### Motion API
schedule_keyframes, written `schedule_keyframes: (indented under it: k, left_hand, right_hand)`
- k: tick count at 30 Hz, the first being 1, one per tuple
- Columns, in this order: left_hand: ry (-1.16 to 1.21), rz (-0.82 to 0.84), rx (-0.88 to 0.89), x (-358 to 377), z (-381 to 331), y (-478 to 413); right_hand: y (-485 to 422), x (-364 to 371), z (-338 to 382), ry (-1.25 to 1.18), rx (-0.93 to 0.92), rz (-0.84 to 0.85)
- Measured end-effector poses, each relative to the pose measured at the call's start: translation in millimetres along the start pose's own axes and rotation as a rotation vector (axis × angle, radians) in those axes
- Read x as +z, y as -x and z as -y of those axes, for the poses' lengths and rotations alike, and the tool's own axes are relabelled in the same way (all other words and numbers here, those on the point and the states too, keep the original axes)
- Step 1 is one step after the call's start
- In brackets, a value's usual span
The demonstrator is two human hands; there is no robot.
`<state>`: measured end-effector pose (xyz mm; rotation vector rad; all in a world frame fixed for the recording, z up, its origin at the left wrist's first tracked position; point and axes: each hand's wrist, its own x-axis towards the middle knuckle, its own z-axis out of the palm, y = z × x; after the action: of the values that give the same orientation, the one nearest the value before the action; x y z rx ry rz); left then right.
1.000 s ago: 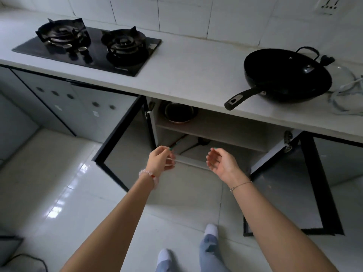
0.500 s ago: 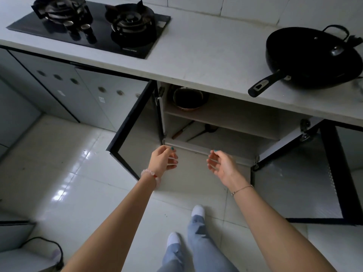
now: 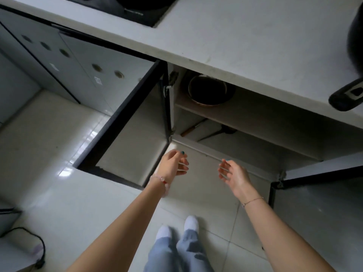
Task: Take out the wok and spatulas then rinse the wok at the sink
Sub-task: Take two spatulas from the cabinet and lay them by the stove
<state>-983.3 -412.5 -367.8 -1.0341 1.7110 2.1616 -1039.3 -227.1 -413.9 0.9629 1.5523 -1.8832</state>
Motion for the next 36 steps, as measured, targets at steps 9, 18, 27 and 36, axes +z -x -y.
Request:
schedule_keyframes:
  k: [9, 18, 27, 36]
  left_hand:
    - [0.082, 0.016, -0.035, 14, 150, -230]
    - [-0.076, 0.051, 0.053, 10, 276, -418]
    - [-0.065, 0.101, 0.102, 9, 308, -520]
    - [-0.74, 0.06, 0.672, 25, 295, -556]
  right_hand:
    - [-248, -3, -104, -0.017, -0.058, -0.015]
    - [-457, -5, -176, -0.142, -0.147, 0.07]
    - [-543, 27, -161, -0.192, -0.223, 0.199]
    - [-553, 49, -145, -0.288, -0.298, 0.119]
